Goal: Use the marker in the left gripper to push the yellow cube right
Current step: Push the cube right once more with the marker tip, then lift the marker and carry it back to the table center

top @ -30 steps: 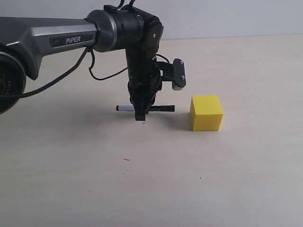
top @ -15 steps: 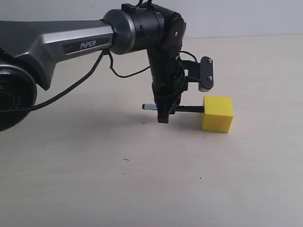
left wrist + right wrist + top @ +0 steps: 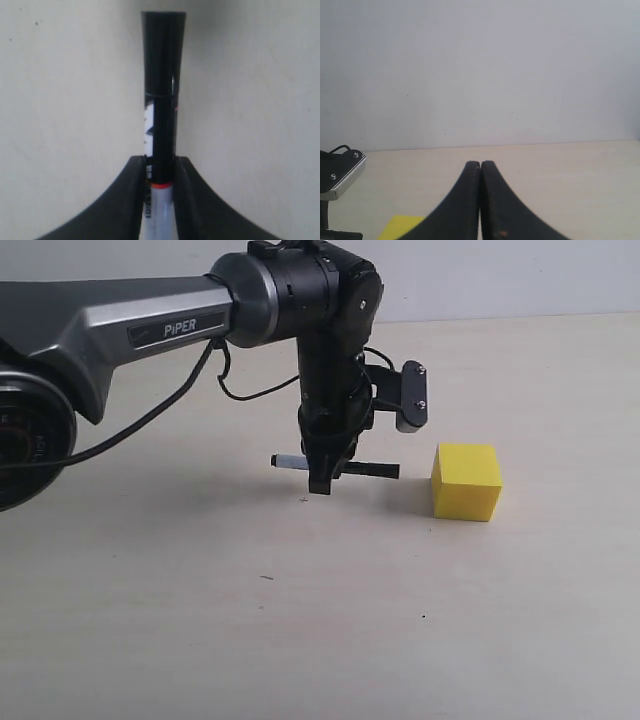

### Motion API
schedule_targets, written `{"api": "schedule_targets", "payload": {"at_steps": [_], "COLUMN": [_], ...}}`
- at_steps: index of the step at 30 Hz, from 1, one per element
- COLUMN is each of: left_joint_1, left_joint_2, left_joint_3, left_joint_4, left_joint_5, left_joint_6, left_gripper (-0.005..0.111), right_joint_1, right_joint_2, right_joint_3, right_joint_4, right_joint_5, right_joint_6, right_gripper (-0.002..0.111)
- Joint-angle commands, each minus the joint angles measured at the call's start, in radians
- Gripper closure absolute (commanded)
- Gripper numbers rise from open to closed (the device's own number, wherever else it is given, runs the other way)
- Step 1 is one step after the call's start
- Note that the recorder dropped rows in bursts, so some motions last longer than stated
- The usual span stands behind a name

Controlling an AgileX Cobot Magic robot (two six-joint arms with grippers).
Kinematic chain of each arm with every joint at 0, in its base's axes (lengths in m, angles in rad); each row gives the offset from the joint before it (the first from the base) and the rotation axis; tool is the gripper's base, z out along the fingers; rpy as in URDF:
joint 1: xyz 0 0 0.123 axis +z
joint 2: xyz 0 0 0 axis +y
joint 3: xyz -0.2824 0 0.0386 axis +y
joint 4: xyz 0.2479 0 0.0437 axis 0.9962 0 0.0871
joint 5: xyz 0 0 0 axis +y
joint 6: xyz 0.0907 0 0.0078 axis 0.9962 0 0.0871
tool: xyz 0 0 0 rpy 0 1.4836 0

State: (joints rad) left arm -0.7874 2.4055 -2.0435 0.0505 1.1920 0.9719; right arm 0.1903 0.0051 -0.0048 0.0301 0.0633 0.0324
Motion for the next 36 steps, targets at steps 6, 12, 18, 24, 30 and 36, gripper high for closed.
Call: {"api": "schedule_targets", "payload": {"at_steps": [6, 12, 18, 24, 30, 36], "left_joint_1": [-0.025, -0.012, 0.062, 0.146, 0.198, 0.196], "left_joint_2": [-0.005, -0.039, -0.108, -0.192, -0.378, -0.528], "left_joint_3": [-0.007, -0.007, 0.000, 0.147, 0.561, 0.764], "left_joint_4": [0.003, 0.077, 0.070, 0.013, -0.004, -0.112], "left_joint_5": [0.021, 0.029, 0.029, 0.029, -0.308, -0.550], "left_joint_6": [-0.007, -0.144, -0.472, -0.661, -0.894, -1.025], "left_gripper": [0.107, 0.107, 0.107, 0.107, 0.107, 0.107], "right_joint_1": [-0.005, -0.005, -0.005, -0.005, -0.005, -0.005], "right_joint_2": [-0.005, -0.005, -0.005, -0.005, -0.005, -0.005], "right_joint_3": [0.005, 0.005, 0.005, 0.005, 0.005, 0.005], "right_joint_4": [-0.002, -0.002, -0.002, -0.002, -0.002, -0.002], "right_joint_5": [-0.005, -0.005, -0.005, -0.005, -0.005, -0.005], "right_joint_6": [-0.002, -0.002, -0.002, -0.002, -0.002, -0.002], "right_gripper": [0.108, 0.108, 0.108, 0.108, 0.108, 0.108]}}
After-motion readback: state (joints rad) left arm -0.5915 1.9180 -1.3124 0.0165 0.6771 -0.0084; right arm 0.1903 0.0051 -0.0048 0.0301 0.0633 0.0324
